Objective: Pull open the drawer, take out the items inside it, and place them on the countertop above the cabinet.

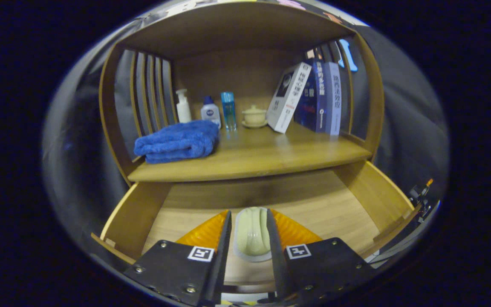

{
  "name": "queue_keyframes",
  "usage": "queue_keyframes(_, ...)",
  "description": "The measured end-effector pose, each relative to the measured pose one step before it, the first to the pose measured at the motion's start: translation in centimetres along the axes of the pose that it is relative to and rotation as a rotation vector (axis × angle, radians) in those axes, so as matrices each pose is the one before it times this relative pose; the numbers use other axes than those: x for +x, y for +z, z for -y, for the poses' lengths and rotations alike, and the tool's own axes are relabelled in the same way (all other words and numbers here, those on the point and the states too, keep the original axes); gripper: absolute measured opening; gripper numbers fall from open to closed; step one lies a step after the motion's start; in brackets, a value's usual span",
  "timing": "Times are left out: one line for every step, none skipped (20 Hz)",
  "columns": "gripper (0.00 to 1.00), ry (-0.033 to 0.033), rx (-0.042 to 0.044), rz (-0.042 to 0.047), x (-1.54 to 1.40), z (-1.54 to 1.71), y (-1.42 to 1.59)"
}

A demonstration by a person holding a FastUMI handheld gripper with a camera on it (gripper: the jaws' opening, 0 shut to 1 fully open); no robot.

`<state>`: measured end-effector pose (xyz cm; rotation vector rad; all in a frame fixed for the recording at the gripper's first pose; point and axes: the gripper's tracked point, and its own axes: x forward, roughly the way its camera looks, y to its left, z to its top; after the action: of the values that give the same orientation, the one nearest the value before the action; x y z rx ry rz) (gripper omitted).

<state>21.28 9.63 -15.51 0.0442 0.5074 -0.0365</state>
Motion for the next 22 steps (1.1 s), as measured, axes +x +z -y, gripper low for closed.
queue_keyframes(0.47, 0.00194, -0.00184, -0.03714, 0.499, -0.250, -0.491)
queue_keyframes(0.47, -0.01272, 0.00260, -0.03200, 0.140, 0.065, -0.451)
queue_keyframes(0.47, -0.00723, 0.00448, -0.02442, 0.561, 0.054, -0.207)
queue_keyframes(0.47, -0.00473, 0.00841, -0.02963, 0.555, -0.069, -0.231)
queue_keyframes(0.47, -0.01042, 0.00436, -0.03285, 0.398, 0.161, -0.301)
queue_keyframes(0.47, -0.01179, -0.00461, -0.03678, 0.418, 0.193, -0.532)
queue_keyframes(0.47, -0.00725, -0.00329, -0.03689, 0.464, 0.079, -0.505)
queue_keyframes(0.47, -0.00439, -0.00552, -0.02093, 0.486, 0.096, -0.479)
queue_keyframes(0.47, -0.00210, -0.00229, -0.01431, 0.402, 0.136, -0.245)
queue_keyframes(0.47, -0.00187, -0.00109, -0.01233, 0.267, 0.030, -0.163)
queue_keyframes(0.47, 0.00323, -0.00057, -0.01266, 0.225, -0.036, -0.286)
queue_keyframes(0.47, 0.00312, 0.00055, -0.00966, 0.271, -0.041, -0.328)
queue_keyframes(0.47, 0.00035, -0.00306, -0.00853, 0.170, -0.003, -0.239)
queue_keyframes(0.47, -0.00219, -0.00060, 0.00441, 0.035, 0.083, 0.125)
queue_keyframes(0.47, 0.00212, 0.00467, 0.00002, 0.131, 0.039, 0.159)
queue_keyframes(0.47, 0.00030, 0.00151, -0.00605, -0.038, -0.042, -0.197)
queue_keyframes(0.47, 0.00097, 0.00098, 0.00014, 0.035, 0.012, 0.071)
queue_keyframes(0.47, 0.00065, 0.00458, -0.00059, 0.101, 0.045, -0.013)
queue_keyframes(0.47, -0.00052, 0.00276, 0.00060, 0.054, 0.065, 0.046)
queue_keyframes(0.48, 0.00036, 0.00716, 0.00213, 0.025, 0.048, -0.066)
queue_keyframes(0.48, 0.00096, 0.01020, -0.00149, -0.023, 0.054, 0.021)
queue_keyframes(0.48, 0.00101, 0.00888, 0.00109, 0.080, 0.100, -0.012)
